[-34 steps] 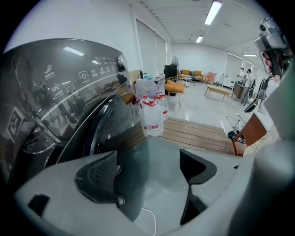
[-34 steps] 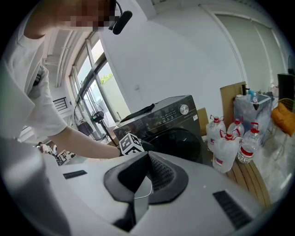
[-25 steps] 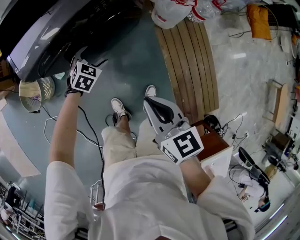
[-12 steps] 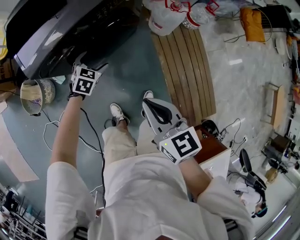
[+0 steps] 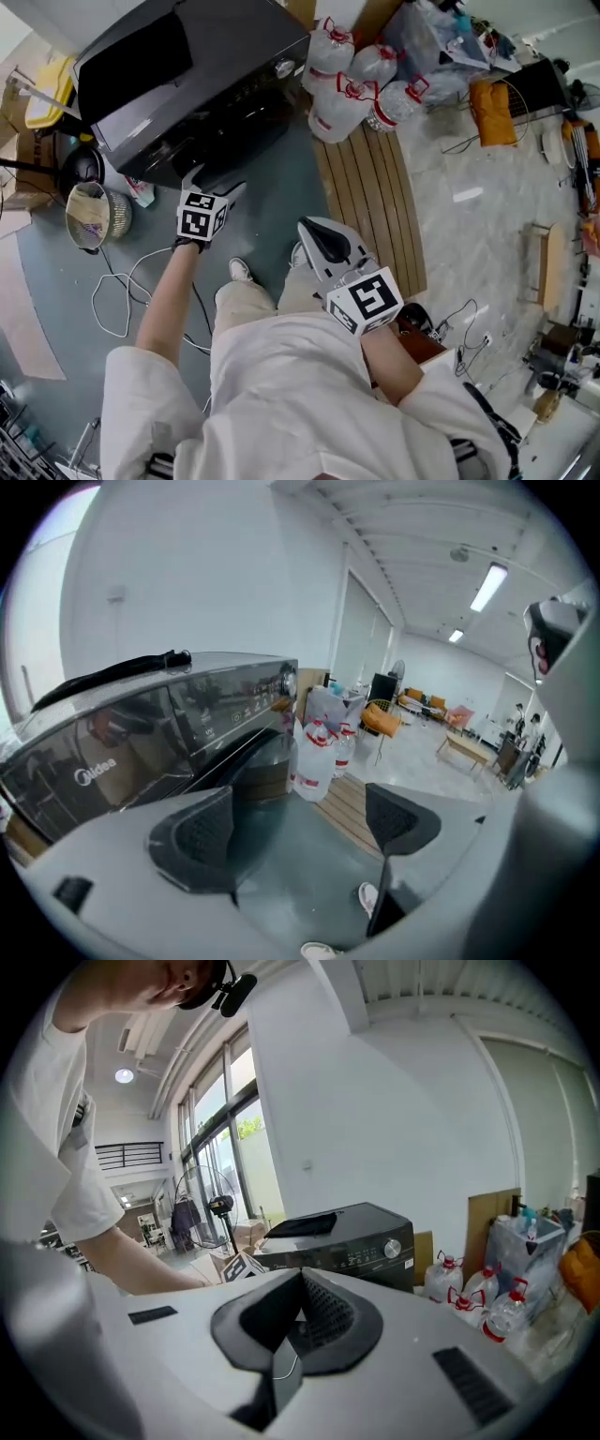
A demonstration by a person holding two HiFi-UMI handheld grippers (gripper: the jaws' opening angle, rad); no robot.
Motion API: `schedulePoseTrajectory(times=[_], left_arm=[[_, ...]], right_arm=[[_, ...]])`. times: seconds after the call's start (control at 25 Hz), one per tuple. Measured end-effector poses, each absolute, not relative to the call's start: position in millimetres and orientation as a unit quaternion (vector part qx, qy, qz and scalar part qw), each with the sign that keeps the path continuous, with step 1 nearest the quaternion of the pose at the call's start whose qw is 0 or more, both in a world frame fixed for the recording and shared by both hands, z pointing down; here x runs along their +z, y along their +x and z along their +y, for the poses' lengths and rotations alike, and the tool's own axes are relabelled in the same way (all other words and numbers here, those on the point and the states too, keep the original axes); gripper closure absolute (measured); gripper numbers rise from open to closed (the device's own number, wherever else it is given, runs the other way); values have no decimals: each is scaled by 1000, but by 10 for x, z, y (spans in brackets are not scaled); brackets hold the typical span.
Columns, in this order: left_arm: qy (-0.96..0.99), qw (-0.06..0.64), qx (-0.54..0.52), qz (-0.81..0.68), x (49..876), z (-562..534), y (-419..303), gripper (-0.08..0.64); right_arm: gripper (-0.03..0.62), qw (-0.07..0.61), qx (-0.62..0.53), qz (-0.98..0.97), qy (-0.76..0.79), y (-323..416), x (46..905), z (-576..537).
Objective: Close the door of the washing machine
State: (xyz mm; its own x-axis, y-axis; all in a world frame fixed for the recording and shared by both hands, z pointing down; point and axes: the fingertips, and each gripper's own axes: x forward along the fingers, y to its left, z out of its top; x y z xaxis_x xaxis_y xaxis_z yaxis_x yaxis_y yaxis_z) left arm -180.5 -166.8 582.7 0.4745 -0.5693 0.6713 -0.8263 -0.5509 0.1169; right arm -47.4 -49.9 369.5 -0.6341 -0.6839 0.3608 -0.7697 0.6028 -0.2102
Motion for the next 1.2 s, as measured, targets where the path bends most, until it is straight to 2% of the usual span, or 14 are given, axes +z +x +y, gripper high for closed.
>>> schedulePoseTrajectory(times=[0.24, 0.56, 0.64, 0.72, 1.0, 1.2], left_arm=[[829, 233, 232, -452, 5224, -1527, -1949, 130], [826, 206, 184, -492, 4551, -1563, -2089, 155], [821, 204, 177, -503, 4429, -1592, -2132, 200], [819, 206, 172, -506, 4318, -1612, -2147, 307], [837, 216, 129, -485, 3801, -1639, -2093, 528], [833, 152, 101, -522, 3159, -1654, -2312, 552]], right_arm=[[597, 118, 150, -901, 390, -632, 3389, -454], [597, 102, 122, -912, 378, -695, 2979, -560], [597, 100, 119, -913, 377, -700, 2915, -585], [597, 98, 119, -914, 376, -701, 2867, -609], [597, 85, 111, -919, 369, -723, 2671, -827], [597, 67, 99, -916, 382, -679, 2455, -1100]])
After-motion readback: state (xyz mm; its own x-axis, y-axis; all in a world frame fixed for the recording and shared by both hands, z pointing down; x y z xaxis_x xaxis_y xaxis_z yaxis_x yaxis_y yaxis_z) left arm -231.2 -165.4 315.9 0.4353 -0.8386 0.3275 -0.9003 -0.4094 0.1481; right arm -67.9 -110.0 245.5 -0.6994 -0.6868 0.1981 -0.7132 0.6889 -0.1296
